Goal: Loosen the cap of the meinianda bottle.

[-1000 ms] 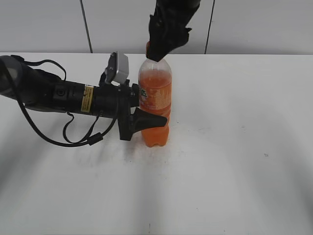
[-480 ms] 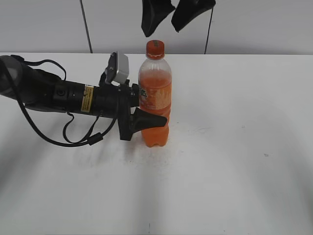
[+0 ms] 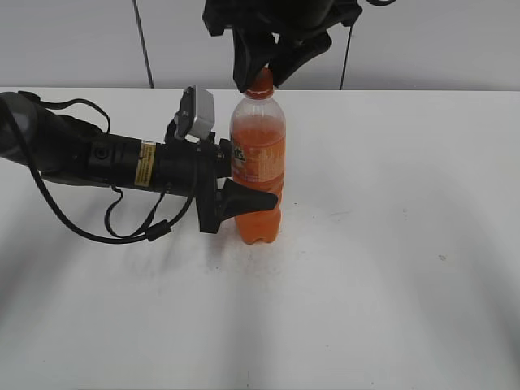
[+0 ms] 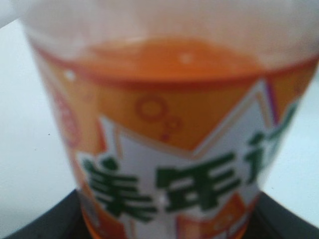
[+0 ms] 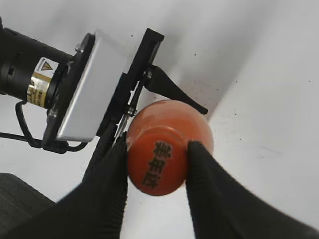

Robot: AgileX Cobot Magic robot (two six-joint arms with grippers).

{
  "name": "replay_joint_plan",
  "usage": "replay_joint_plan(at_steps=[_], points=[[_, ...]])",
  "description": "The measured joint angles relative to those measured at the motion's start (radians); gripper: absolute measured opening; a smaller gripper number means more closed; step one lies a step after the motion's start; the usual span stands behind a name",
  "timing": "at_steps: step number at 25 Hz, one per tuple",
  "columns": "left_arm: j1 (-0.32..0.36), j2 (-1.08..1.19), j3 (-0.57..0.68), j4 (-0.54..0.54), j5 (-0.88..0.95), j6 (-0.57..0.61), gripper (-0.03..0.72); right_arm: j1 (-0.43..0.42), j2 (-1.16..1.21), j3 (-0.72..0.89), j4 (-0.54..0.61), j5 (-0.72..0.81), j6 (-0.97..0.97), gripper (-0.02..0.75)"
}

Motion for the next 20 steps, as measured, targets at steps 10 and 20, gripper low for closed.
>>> replay_joint_plan(at_steps=[10, 20], points=[[0.000, 0.000, 0.000, 0.002, 0.001, -0.001, 0.407, 0.000, 0.000, 0.000, -0.008, -0.001, -0.682, 0.268], [0.000, 0.000, 0.000, 0.005, 0.001, 0.001, 0.407, 0.000, -0.001, 0.000, 0.000, -0.001, -1.221, 0.268]])
